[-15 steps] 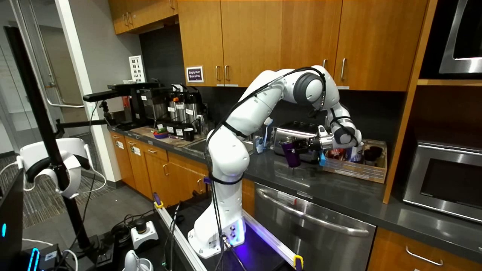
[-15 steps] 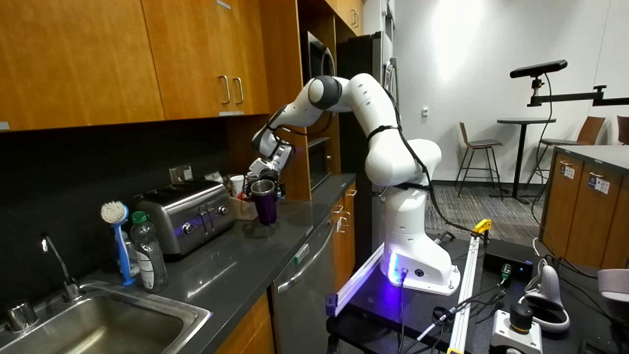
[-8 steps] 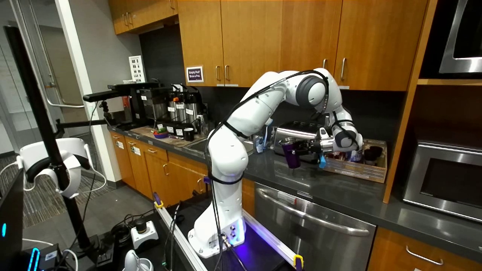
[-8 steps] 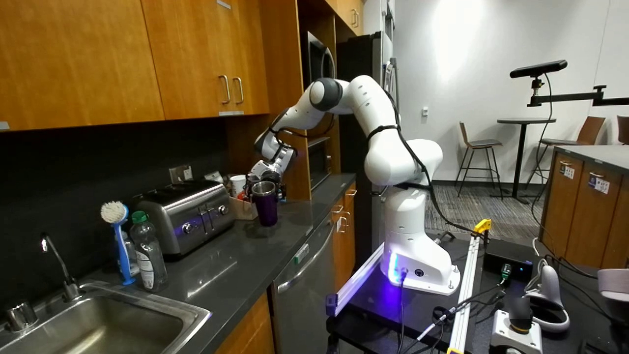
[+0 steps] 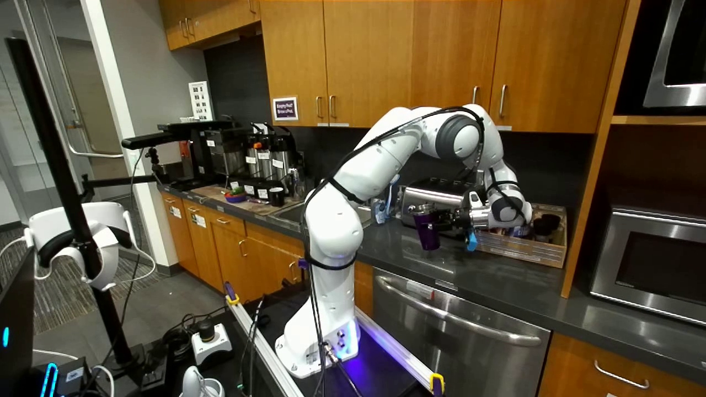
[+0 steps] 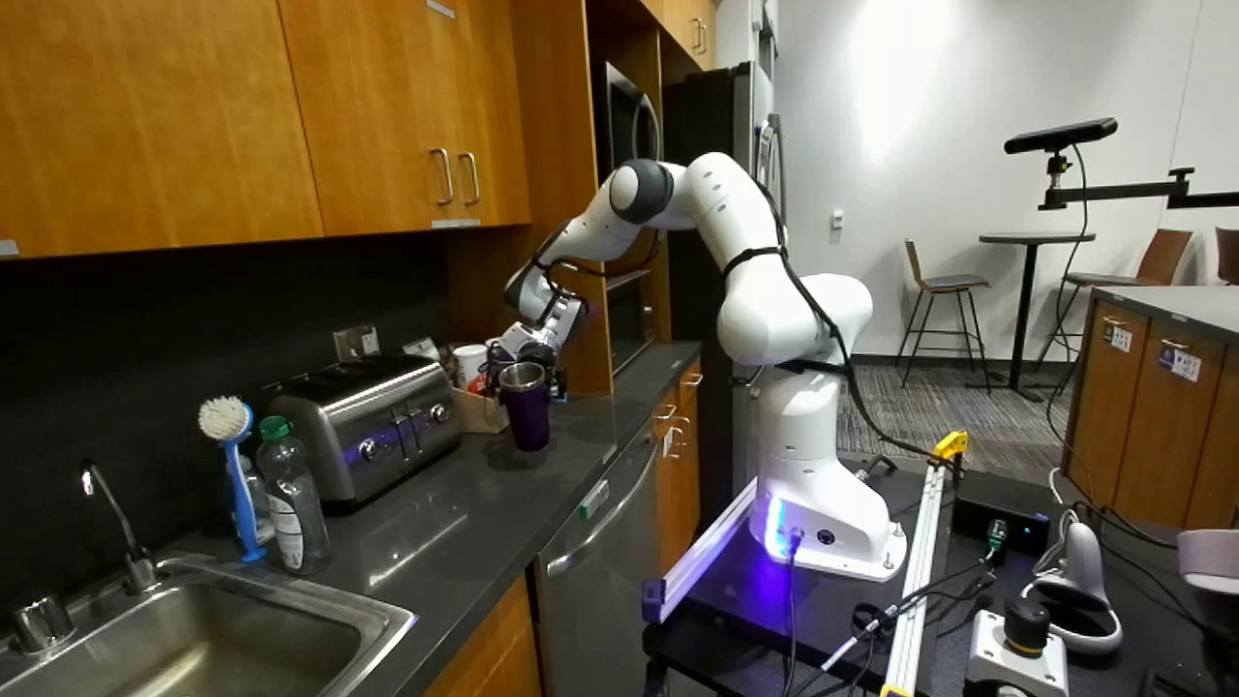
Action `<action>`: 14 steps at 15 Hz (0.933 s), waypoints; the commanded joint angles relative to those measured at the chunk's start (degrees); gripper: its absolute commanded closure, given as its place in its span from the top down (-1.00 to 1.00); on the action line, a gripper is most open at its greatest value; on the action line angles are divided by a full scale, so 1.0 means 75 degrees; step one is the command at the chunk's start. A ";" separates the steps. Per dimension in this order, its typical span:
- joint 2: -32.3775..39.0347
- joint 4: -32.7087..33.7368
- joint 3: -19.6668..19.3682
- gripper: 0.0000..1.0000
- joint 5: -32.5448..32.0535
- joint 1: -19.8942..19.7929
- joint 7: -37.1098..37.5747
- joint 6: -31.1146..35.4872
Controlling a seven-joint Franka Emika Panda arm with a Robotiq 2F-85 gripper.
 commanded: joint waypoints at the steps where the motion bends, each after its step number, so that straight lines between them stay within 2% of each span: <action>1: 0.0160 0.0129 0.0072 0.29 0.0170 -0.0119 0.0000 -0.0109; 14: 0.0541 0.0363 0.0058 0.29 0.0162 -0.0132 0.0066 -0.0178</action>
